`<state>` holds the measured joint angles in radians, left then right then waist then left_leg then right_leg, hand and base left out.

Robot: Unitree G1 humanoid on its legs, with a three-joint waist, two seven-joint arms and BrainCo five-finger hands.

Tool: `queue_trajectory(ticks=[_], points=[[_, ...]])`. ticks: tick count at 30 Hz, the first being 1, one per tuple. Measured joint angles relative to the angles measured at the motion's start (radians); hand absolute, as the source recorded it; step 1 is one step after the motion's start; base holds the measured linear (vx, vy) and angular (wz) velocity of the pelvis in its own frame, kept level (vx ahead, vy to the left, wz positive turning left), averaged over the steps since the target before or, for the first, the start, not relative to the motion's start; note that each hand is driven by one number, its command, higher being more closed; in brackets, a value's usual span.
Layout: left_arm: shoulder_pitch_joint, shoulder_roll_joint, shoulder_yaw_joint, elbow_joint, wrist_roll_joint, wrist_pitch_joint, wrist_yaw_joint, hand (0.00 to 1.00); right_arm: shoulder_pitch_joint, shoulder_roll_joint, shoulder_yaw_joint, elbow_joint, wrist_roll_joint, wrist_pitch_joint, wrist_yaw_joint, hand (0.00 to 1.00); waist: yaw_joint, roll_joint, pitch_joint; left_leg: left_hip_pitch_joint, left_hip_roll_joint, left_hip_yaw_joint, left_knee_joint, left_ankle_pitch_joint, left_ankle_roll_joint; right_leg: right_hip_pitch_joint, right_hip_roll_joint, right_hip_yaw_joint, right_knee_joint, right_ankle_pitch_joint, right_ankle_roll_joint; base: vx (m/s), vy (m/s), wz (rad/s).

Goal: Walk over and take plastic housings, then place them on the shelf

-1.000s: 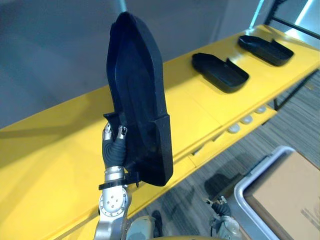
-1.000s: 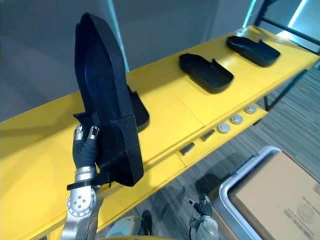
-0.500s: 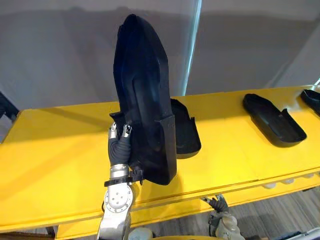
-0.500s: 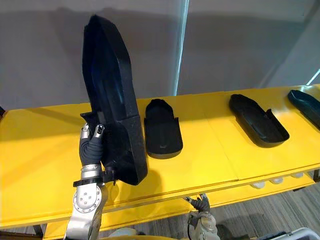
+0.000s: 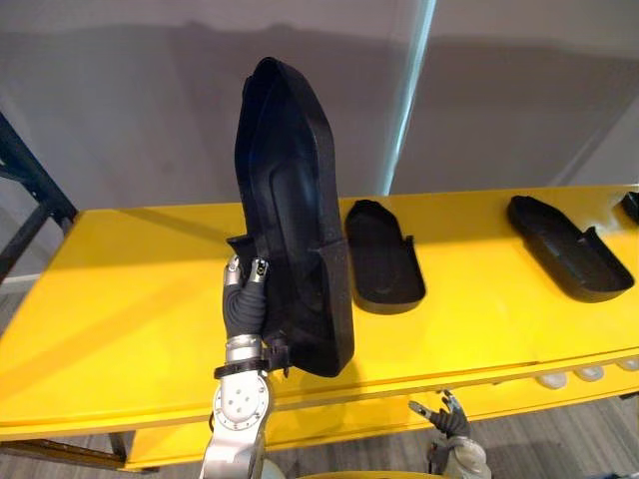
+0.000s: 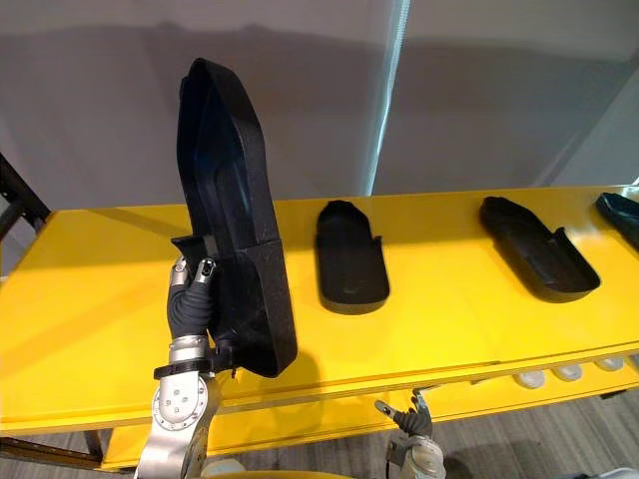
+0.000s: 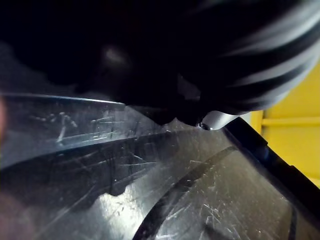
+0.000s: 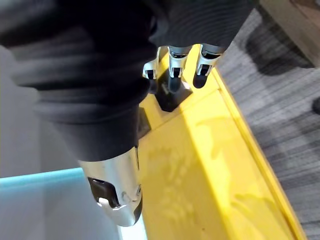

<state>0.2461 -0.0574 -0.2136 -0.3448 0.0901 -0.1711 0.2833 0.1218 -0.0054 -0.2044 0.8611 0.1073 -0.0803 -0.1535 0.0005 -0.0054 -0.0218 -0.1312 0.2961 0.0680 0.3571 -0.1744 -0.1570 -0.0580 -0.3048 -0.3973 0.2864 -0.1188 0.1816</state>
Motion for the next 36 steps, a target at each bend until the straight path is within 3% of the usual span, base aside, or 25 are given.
queue_trajectory(ticks=[2,4,7,9,10,11,12,13,14,19,22,25,36], points=[[-0.017,0.005,0.013,0.051,-0.008,0.002,0.006,1.00,-0.003,0.027,-0.004,0.044,0.000,0.005,0.005,0.00,-0.012,-0.040,0.008,-0.006,-0.060,-0.005,-0.031,-0.007,-0.010,0.015,-0.045,-0.013,-0.049,0.063,-0.012,-0.02,0.443,0.48],[-0.021,0.036,0.019,0.096,-0.026,0.017,0.007,1.00,-0.004,0.059,0.014,0.065,-0.001,0.017,0.011,0.00,-0.009,-0.066,0.037,-0.007,-0.108,-0.009,0.004,-0.012,-0.001,0.056,-0.074,-0.014,-0.099,0.168,-0.027,-0.06,0.450,0.25],[-0.025,0.070,0.020,0.078,-0.028,0.015,0.004,1.00,0.000,0.058,0.019,0.015,-0.018,0.014,0.013,0.00,0.017,-0.077,0.040,-0.022,-0.109,0.031,0.090,-0.058,0.027,0.046,-0.084,-0.012,-0.085,0.217,-0.067,-0.11,0.254,-0.21],[-0.021,0.068,0.011,0.062,-0.027,0.015,0.002,1.00,0.002,0.057,0.021,-0.017,-0.031,0.011,0.013,0.00,0.014,-0.071,0.046,-0.038,-0.117,0.060,0.105,-0.082,0.070,0.033,-0.092,0.006,-0.075,0.244,-0.099,-0.22,0.204,-0.13],[-0.020,0.065,0.012,0.049,-0.019,0.014,0.000,1.00,-0.003,0.052,0.018,-0.024,-0.033,0.012,0.016,0.00,0.012,-0.054,0.059,-0.033,-0.121,0.083,0.094,-0.095,0.089,0.004,-0.080,0.069,0.000,0.154,-0.067,-0.22,0.150,-0.07],[-0.020,0.061,0.015,0.044,-0.014,0.015,0.001,1.00,0.003,0.057,0.020,-0.024,-0.032,0.013,0.023,0.00,0.014,-0.056,0.062,-0.030,-0.123,0.079,0.095,-0.092,0.093,-0.022,-0.035,0.129,0.122,0.056,-0.029,-0.18,0.057,-0.03],[-0.020,0.048,0.022,0.042,-0.007,0.015,0.001,1.00,0.017,0.058,0.027,-0.023,-0.032,0.013,0.028,0.00,0.014,-0.060,0.062,-0.028,-0.125,0.066,0.093,-0.087,0.100,-0.034,0.045,0.194,0.225,-0.083,-0.019,-0.18,-0.053,0.08],[-0.019,0.032,0.023,0.038,0.002,0.014,0.002,1.00,0.028,0.055,0.028,-0.023,-0.030,0.013,0.026,0.00,0.015,-0.065,0.062,-0.027,-0.143,0.066,0.091,-0.084,0.102,-0.030,0.117,0.252,0.237,-0.187,-0.048,-0.20,-0.088,0.10],[-0.019,0.024,0.022,0.038,0.005,0.014,0.002,1.00,0.030,0.052,0.032,-0.023,-0.029,0.012,0.024,0.00,0.016,-0.068,0.062,-0.029,-0.161,0.067,0.087,-0.083,0.099,-0.021,0.139,0.269,0.210,-0.231,-0.094,-0.15,-0.076,0.20],[-0.003,-0.001,0.020,0.035,0.056,0.024,-0.006,1.00,0.064,0.034,0.028,-0.034,-0.026,0.011,0.023,0.00,0.014,-0.020,0.051,-0.030,-0.149,0.031,0.043,-0.041,0.071,0.015,0.188,0.265,0.112,-0.184,-0.110,-0.04,-0.016,0.18],[0.007,0.003,0.054,0.032,0.059,0.024,-0.018,1.00,0.061,0.054,0.035,-0.035,-0.026,0.009,0.023,0.00,0.017,-0.028,0.040,-0.021,-0.115,0.030,0.035,-0.023,0.056,0.040,0.226,0.264,0.061,-0.158,-0.127,0.06,-0.051,-0.11],[0.011,0.004,0.067,0.033,0.059,0.030,-0.017,1.00,0.061,0.061,0.056,-0.034,-0.026,0.009,0.023,0.00,0.016,-0.055,0.031,-0.015,-0.101,0.045,0.016,-0.002,0.052,0.059,0.241,0.268,0.016,-0.129,-0.130,0.11,-0.032,-0.09],[0.010,0.005,0.072,0.034,0.095,0.044,-0.016,1.00,0.069,0.055,0.060,-0.022,-0.030,0.008,0.024,0.00,0.016,-0.042,0.022,0.036,-0.082,0.118,-0.065,0.024,0.054,0.105,0.263,0.329,-0.139,-0.025,-0.131,-0.01,0.019,-0.18]])
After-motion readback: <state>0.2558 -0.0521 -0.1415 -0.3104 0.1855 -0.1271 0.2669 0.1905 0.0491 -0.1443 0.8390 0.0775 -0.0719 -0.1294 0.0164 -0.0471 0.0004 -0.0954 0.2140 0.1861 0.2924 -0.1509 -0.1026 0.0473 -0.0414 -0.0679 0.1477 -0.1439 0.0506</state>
